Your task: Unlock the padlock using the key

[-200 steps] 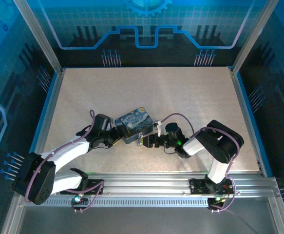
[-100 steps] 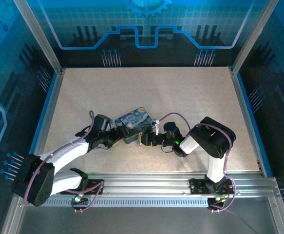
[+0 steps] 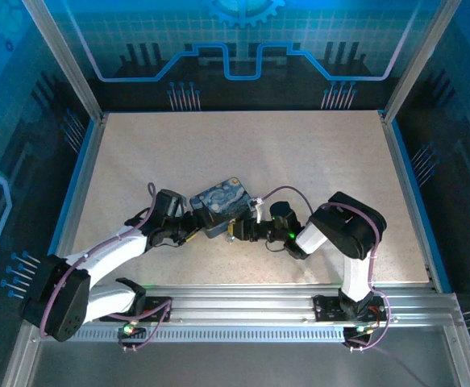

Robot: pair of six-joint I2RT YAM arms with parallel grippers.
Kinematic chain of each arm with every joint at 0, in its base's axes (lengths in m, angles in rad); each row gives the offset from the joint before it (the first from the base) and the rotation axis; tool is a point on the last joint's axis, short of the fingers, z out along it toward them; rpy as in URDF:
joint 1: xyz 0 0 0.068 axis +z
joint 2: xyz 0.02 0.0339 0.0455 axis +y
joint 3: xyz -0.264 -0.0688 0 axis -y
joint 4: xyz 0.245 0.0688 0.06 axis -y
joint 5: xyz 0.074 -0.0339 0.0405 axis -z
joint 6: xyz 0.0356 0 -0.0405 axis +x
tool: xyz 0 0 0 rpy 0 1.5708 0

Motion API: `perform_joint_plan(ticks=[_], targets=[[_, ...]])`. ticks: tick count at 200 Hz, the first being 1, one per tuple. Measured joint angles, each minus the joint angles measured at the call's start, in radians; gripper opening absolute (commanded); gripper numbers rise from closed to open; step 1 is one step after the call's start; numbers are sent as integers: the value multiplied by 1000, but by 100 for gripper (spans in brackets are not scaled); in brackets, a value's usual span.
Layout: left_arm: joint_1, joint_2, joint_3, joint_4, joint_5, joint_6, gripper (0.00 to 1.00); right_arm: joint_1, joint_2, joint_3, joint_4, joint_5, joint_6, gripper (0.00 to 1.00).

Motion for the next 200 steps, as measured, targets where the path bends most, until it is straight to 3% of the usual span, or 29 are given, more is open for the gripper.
perform_joint_plan(ticks=[200], targets=[[0, 0, 0, 0, 0, 0, 75, 0, -7, -11, -14, 16, 0, 15]])
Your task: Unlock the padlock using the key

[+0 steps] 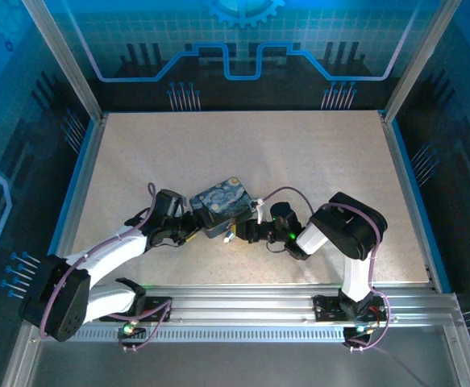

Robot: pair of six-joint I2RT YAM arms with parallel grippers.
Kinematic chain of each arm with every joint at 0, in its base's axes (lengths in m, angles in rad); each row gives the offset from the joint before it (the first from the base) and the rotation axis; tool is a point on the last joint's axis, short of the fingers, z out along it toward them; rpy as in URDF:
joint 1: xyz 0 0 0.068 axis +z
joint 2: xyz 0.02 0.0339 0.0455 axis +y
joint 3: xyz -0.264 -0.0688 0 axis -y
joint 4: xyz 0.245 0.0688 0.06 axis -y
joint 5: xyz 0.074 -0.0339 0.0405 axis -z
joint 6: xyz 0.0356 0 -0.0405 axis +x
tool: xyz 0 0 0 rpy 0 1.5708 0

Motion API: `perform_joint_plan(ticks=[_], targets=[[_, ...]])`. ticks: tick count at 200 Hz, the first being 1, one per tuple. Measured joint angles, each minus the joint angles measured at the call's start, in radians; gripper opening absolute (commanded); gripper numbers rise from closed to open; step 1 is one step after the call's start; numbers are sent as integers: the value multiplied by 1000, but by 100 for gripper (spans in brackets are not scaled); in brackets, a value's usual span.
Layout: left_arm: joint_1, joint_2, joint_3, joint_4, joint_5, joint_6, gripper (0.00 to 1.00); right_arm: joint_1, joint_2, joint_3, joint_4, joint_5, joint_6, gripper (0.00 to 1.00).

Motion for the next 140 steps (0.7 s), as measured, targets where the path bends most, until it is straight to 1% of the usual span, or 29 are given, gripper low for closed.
perform_joint_plan(ticks=[65, 140], targets=[[0, 0, 0, 0, 0, 0, 75, 0, -10, -24, 0, 31, 28, 13], [0, 0, -1, 1, 0, 0, 75, 0, -6, -50, 75, 45, 163, 12]])
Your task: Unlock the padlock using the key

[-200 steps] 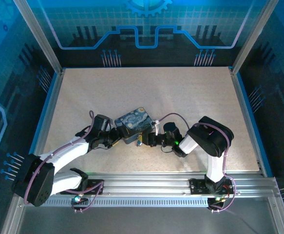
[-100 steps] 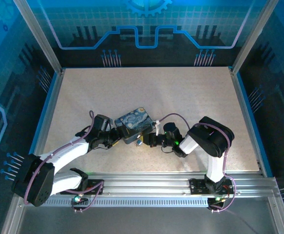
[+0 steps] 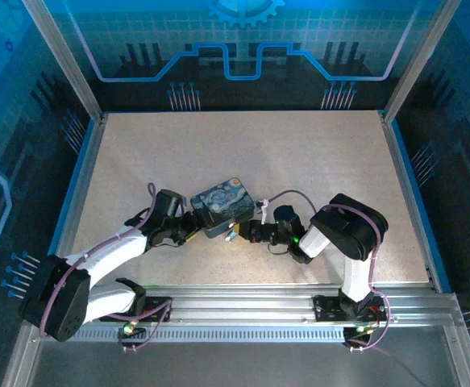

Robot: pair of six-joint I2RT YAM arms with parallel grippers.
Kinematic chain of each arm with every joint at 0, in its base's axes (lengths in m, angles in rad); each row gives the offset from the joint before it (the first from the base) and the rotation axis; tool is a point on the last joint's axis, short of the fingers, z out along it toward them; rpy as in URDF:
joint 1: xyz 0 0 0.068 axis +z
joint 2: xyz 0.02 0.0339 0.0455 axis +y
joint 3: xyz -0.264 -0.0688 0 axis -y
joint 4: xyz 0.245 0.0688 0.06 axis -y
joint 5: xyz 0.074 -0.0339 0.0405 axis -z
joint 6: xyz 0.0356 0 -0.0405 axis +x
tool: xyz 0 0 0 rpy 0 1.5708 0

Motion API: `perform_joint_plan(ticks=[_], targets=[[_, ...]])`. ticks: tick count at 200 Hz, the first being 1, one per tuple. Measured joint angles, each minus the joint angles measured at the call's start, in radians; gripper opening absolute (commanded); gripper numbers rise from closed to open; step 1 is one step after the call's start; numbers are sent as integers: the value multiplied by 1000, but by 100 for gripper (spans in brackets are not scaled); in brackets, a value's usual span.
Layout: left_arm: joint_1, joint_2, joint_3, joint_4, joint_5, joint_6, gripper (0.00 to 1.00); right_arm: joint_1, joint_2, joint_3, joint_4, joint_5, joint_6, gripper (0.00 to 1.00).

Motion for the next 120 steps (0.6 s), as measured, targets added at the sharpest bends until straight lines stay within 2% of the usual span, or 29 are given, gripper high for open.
perform_joint_plan(ticks=[120], targets=[[0, 0, -8, 16, 0, 0, 75, 0, 2, -13, 26, 45, 113, 13]])
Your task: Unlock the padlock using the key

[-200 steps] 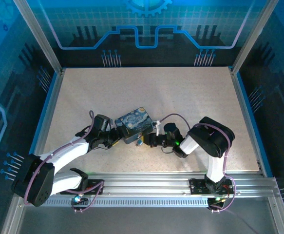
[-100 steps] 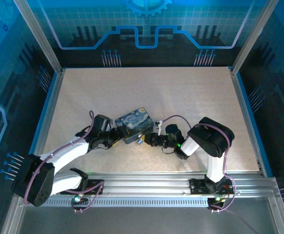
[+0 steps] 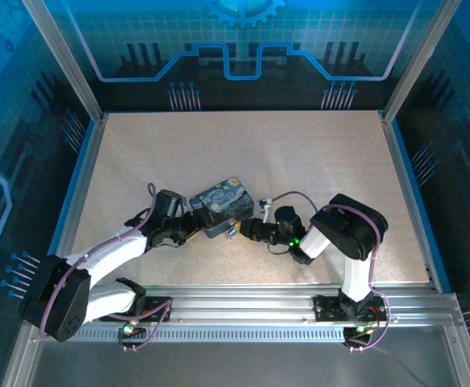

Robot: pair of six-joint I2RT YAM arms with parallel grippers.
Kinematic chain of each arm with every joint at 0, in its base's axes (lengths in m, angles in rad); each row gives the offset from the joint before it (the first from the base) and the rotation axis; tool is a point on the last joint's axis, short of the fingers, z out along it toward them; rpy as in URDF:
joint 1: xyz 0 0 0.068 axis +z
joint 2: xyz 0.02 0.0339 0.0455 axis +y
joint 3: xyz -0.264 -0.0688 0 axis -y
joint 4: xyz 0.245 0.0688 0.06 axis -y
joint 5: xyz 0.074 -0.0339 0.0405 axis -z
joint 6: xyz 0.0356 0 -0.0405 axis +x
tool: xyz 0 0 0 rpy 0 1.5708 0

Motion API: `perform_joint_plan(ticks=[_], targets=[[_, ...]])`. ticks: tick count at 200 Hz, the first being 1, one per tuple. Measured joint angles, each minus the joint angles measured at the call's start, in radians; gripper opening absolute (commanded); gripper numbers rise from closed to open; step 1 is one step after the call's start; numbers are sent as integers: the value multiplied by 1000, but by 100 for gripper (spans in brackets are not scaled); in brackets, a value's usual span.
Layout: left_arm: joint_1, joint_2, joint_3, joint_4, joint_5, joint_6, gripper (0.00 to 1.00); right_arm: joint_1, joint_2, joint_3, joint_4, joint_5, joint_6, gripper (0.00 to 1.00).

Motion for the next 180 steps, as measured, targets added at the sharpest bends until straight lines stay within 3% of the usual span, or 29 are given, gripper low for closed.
perform_joint_plan(ticks=[180], targets=[[0, 0, -1, 2, 0, 0, 75, -12, -71, -27, -38, 27, 2, 13]])
